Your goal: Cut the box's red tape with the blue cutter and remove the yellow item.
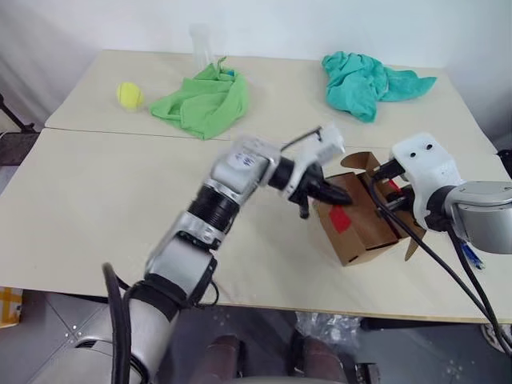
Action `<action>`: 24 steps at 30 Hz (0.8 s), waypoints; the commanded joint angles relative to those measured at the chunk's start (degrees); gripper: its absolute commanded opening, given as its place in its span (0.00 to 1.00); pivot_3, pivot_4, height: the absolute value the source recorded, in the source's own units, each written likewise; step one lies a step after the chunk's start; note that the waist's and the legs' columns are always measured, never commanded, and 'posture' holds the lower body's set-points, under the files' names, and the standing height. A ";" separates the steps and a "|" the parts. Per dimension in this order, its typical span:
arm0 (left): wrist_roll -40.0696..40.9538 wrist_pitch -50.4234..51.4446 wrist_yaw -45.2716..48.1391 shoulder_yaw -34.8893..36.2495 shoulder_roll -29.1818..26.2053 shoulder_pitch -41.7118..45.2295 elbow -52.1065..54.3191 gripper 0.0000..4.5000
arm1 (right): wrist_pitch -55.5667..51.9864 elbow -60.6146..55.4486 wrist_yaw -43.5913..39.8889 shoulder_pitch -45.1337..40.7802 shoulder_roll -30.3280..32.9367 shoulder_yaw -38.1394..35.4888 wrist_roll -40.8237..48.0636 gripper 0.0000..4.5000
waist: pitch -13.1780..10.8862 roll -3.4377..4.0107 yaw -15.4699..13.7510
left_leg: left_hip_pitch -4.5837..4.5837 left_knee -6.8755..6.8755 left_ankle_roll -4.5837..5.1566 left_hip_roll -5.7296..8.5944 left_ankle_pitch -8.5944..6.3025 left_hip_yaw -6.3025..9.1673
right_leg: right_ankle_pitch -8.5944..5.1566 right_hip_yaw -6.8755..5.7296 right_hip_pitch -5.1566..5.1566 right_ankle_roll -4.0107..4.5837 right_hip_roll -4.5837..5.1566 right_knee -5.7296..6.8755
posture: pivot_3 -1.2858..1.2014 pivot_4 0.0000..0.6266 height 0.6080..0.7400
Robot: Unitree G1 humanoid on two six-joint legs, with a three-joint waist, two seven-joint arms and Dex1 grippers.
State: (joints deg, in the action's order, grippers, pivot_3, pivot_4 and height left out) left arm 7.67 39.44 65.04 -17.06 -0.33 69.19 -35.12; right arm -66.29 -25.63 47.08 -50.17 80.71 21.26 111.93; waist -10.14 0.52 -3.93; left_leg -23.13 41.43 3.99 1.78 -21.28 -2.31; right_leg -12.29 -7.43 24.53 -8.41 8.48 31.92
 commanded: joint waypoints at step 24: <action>-9.68 -10.19 -1.17 -10.37 -8.79 -4.66 2.87 0.00 | 12.05 -1.78 -8.04 27.22 0.86 -22.70 1.07 0.01 | 0.17 -0.23 0.88 | 0.95 0.04 0.02 -0.32 0.00 -0.06 | 0.17 0.09 -0.88 0.21 -0.03 -0.19 | 0.52 0.24 1.00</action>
State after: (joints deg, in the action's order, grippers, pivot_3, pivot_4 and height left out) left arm 1.63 25.63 63.56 -24.31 -7.13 67.33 -31.28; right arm -53.03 -27.90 40.52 -24.02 81.53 0.60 111.71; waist -9.97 0.28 -3.05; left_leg -22.18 41.48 4.00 1.44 -21.28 -2.36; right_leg -12.12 -7.30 23.65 -8.20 8.47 31.73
